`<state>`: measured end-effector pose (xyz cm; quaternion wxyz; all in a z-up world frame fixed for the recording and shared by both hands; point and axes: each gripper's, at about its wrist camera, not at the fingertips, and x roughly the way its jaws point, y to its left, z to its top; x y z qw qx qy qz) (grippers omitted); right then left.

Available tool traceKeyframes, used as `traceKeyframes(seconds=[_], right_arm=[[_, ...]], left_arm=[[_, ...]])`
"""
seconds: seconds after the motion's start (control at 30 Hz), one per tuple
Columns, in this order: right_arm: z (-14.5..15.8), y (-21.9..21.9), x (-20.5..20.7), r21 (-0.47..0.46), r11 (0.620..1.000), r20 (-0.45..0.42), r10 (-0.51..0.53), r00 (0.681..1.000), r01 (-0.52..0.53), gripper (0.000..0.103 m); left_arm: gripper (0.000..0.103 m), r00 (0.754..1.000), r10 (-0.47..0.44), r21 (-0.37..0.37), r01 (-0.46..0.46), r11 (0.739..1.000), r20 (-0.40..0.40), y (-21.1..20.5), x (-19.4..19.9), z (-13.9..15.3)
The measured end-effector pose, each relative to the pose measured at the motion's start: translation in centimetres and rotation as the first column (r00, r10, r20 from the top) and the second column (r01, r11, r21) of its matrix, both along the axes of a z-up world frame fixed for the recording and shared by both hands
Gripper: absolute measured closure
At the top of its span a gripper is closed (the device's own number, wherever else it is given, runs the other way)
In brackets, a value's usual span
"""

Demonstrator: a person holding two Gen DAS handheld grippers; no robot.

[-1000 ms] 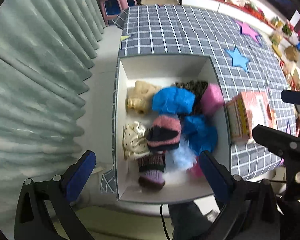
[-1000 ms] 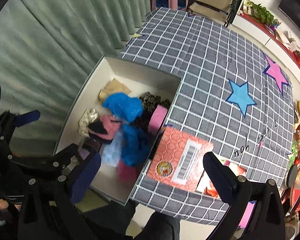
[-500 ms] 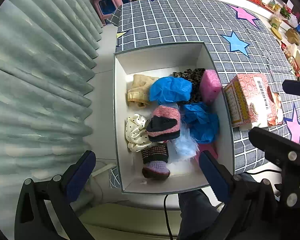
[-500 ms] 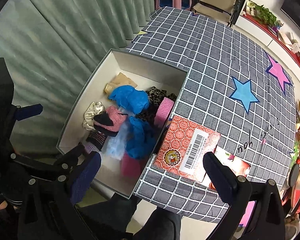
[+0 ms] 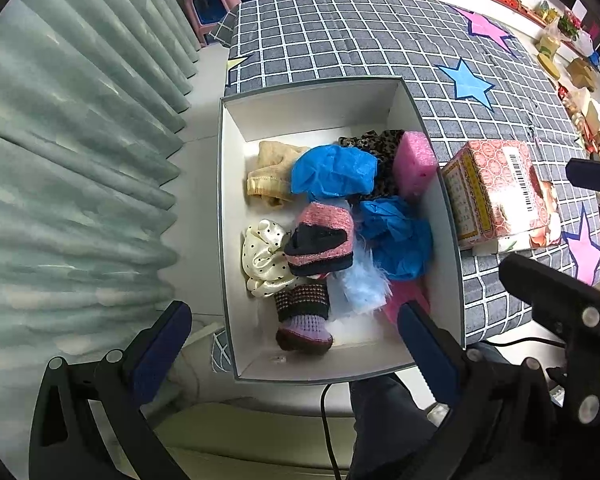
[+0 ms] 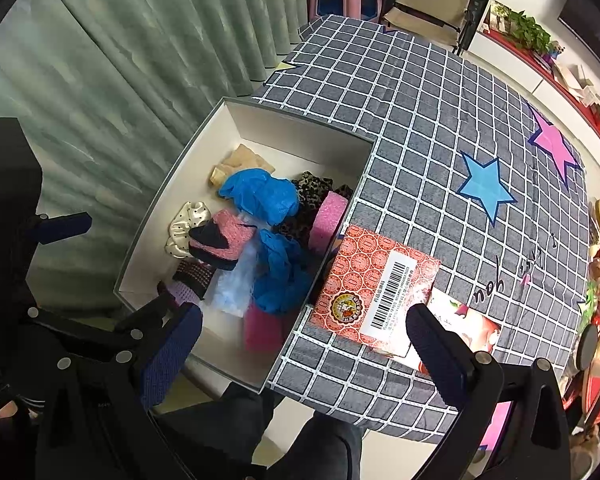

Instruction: Organize soft objects

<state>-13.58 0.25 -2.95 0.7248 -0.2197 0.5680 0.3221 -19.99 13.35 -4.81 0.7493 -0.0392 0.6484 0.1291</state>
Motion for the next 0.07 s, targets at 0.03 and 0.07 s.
traceKeyframes(seconds=[0.03,0.07], right_arm=[[0.06,0.06,-0.02,0.000,1.000,0.002,0.001,1.000,-0.001,0.000],[0.14,0.13,-0.02,0.002,1.000,0.004,0.001,1.000,-0.001,0.000]], left_arm=[[0.000,1.000,-0.002,-0.008,0.002,1.000,0.011,0.07,-0.05,0.11],[0.000,1.000,-0.006,-0.019,0.007,1.000,0.019,0.11,-0.11,0.23]])
